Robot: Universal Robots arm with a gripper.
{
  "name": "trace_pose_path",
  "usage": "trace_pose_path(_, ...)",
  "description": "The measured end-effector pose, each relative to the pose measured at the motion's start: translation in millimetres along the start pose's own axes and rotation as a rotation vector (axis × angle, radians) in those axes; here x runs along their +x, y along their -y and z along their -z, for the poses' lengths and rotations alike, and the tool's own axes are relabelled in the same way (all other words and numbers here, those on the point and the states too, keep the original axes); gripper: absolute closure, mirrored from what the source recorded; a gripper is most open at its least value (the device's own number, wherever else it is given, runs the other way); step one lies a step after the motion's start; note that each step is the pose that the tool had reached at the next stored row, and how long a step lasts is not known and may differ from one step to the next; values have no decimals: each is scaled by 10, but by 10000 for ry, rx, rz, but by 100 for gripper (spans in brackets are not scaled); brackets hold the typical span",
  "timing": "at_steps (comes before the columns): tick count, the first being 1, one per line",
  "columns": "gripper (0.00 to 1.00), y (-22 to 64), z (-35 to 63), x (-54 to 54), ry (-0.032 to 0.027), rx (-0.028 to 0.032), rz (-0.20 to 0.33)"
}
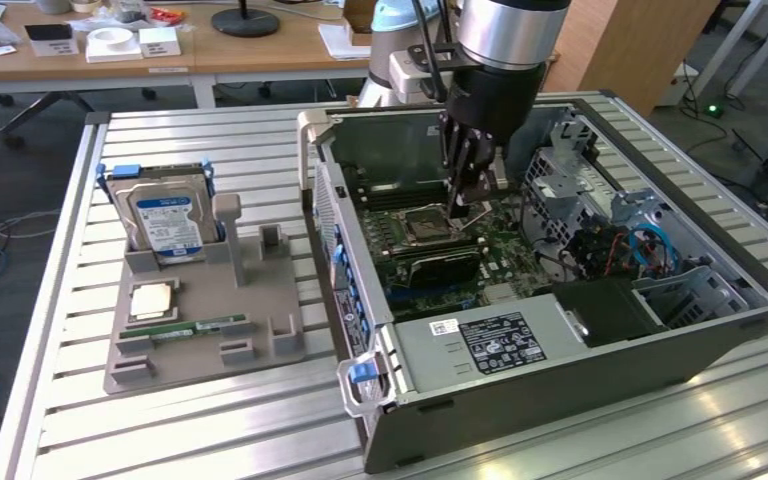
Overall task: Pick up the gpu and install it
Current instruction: 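Press down on the gpu until it lock into place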
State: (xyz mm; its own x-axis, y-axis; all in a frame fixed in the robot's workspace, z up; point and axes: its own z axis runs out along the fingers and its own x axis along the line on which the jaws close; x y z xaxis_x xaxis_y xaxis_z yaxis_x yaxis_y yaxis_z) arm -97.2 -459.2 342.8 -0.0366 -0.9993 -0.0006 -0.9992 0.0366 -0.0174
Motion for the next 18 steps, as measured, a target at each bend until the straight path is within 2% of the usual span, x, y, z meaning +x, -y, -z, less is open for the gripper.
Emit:
trace_pose_path(12, 89, 0, -3, 0, 0, 0, 0)
trace_pose_path(18, 89, -1, -64, 0, 1, 0, 1)
